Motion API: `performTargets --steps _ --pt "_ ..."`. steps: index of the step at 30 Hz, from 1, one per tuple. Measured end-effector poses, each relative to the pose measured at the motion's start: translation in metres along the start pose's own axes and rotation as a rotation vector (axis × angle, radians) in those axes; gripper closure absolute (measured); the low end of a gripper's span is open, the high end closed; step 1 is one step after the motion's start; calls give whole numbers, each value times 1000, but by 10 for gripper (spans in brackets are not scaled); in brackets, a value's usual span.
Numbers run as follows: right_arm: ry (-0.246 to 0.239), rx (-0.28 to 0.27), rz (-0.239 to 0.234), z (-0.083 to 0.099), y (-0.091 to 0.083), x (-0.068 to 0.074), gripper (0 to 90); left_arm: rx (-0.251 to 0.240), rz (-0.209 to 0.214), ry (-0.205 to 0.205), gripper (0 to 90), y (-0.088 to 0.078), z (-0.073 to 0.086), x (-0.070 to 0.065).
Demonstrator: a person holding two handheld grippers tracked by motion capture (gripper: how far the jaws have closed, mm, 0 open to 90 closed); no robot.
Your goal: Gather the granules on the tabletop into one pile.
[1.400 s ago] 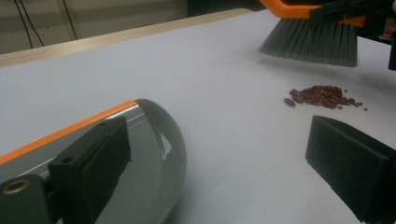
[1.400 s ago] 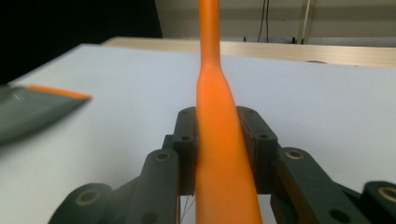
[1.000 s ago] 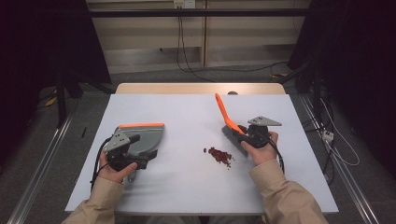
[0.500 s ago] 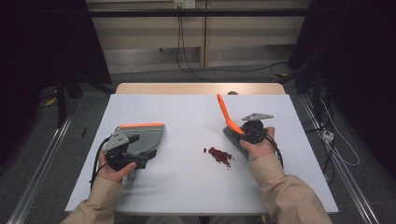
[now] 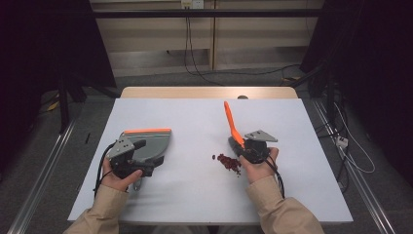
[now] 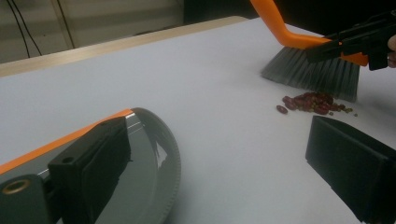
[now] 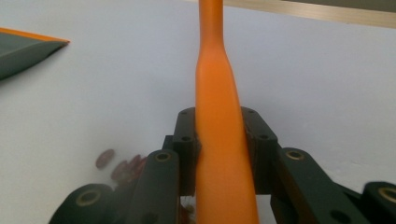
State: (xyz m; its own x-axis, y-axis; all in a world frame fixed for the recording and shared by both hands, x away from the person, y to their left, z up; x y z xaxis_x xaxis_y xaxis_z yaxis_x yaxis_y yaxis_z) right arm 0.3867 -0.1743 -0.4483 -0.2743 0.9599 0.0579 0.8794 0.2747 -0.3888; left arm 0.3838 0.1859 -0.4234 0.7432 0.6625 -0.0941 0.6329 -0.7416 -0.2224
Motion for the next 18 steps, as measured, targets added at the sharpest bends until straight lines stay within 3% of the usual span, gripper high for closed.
performTargets --steps 6,10,14,18 --pt "-5 -23 6 0 6 9 711 -1 -2 7 64 -1 -1 1" --pt "32 -35 -15 -1 10 11 710 0 -2 5 64 -1 0 0" --pt "-20 -42 -7 -2 12 13 710 1 -4 1 64 -1 0 0" --pt "-4 -56 -24 -4 13 9 710 7 -4 7 64 -1 1 1"
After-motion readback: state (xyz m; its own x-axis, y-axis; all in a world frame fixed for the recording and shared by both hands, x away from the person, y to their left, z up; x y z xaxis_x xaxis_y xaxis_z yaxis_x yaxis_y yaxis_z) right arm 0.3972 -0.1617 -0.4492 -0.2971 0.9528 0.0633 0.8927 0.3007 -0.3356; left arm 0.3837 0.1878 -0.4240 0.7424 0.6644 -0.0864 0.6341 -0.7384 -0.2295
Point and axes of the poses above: each handheld gripper's, and its own axes: y roughly forward along the jaws, z roughly out of its underside, x roughly to its left, the point moved 3 cm from there along y, roughly forward along the jaws, and after that the axes turned 11 degrees about -x, right-handed, at the moved point
